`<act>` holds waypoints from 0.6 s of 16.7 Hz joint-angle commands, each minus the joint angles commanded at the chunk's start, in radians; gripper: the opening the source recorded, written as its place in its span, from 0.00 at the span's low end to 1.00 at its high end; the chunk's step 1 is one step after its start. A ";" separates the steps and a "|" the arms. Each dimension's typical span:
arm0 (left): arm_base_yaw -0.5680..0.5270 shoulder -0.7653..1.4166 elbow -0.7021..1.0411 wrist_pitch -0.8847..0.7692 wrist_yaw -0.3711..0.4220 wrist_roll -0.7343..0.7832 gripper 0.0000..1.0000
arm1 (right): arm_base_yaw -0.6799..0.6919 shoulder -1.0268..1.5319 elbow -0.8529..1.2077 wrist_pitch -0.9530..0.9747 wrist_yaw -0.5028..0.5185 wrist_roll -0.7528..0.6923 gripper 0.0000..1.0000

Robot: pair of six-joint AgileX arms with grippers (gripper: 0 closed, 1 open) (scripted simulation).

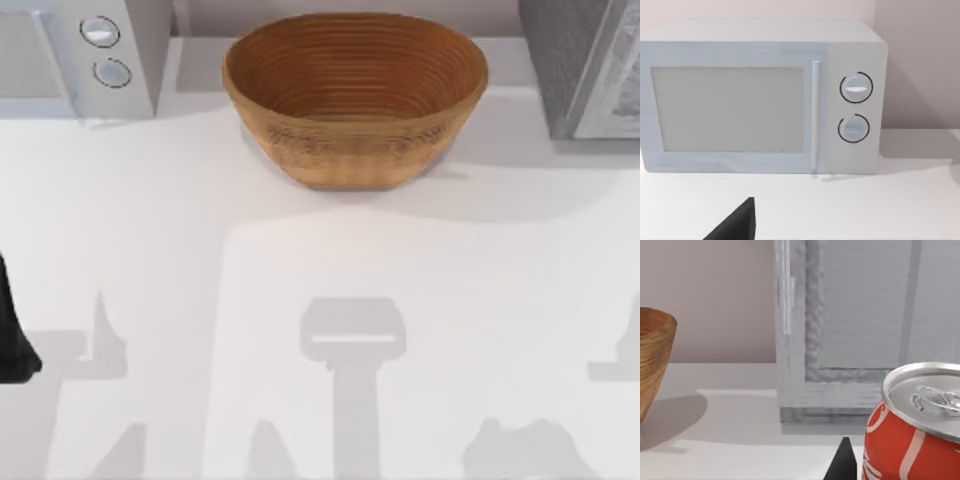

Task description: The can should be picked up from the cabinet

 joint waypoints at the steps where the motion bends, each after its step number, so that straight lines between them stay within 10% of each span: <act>1: 0.000 0.000 0.000 0.000 0.000 0.000 1.00 | -0.004 0.018 0.005 0.013 -0.009 0.000 0.00; 10: 0.000 0.000 0.000 0.000 0.000 0.000 1.00 | -0.097 0.557 0.148 0.420 -0.273 0.004 0.00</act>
